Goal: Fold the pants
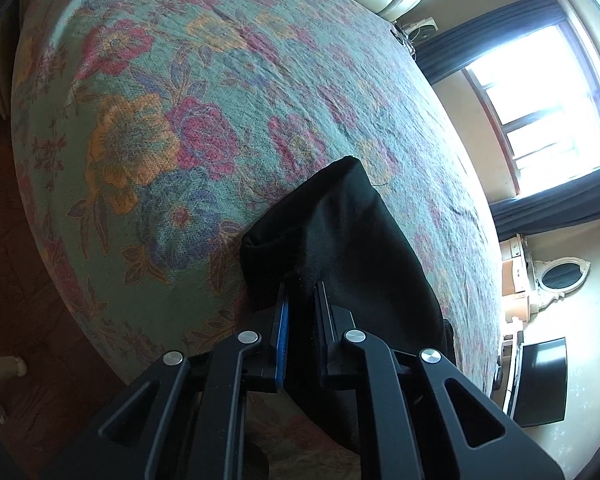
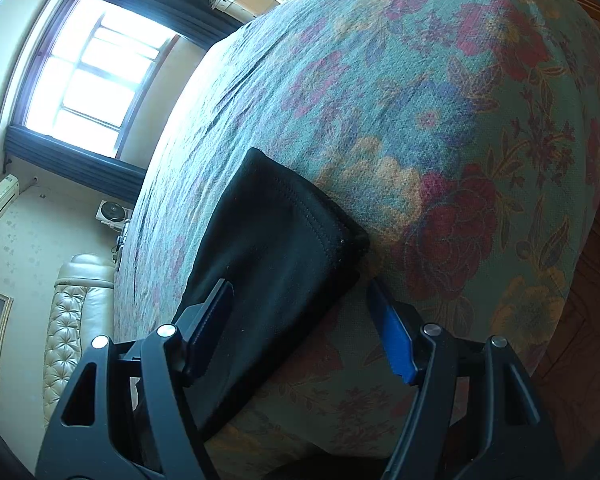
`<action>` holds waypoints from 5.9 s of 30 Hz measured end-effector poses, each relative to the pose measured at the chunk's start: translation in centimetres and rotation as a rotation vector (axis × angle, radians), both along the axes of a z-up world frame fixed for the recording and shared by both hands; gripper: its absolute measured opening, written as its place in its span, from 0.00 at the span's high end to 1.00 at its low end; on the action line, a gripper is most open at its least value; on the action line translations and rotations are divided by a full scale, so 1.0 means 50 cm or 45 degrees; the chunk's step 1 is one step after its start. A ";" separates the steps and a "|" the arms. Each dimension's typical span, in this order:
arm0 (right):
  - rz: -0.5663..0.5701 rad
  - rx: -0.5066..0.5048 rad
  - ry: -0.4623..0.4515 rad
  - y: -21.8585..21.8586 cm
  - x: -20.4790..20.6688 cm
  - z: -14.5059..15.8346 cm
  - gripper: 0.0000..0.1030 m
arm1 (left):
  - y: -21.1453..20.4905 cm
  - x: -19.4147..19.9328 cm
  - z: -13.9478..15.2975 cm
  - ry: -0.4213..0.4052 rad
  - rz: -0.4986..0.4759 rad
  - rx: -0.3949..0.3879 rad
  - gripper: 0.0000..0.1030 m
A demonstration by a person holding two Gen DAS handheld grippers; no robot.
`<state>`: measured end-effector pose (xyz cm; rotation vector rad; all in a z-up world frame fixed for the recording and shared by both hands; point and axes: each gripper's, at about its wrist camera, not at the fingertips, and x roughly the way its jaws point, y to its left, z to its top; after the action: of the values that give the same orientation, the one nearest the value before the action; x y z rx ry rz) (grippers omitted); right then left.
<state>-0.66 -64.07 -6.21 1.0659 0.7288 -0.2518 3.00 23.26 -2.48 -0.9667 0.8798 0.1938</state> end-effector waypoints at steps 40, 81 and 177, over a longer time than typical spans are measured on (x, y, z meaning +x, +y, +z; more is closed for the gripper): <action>0.056 0.303 -0.160 -0.079 -0.033 -0.024 0.20 | -0.066 0.059 0.061 -0.331 -0.080 -0.049 0.16; 0.558 0.092 0.027 -0.062 0.092 0.070 0.82 | -0.214 0.141 -0.035 -0.150 -0.605 0.385 0.05; 1.244 -0.716 0.104 1.010 0.269 0.116 0.40 | -0.245 0.127 -0.016 -0.117 -0.539 0.400 0.05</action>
<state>12.79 -13.55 -0.40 0.0976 1.0877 0.3347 9.37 11.01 -3.25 -0.4793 0.9170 -0.0737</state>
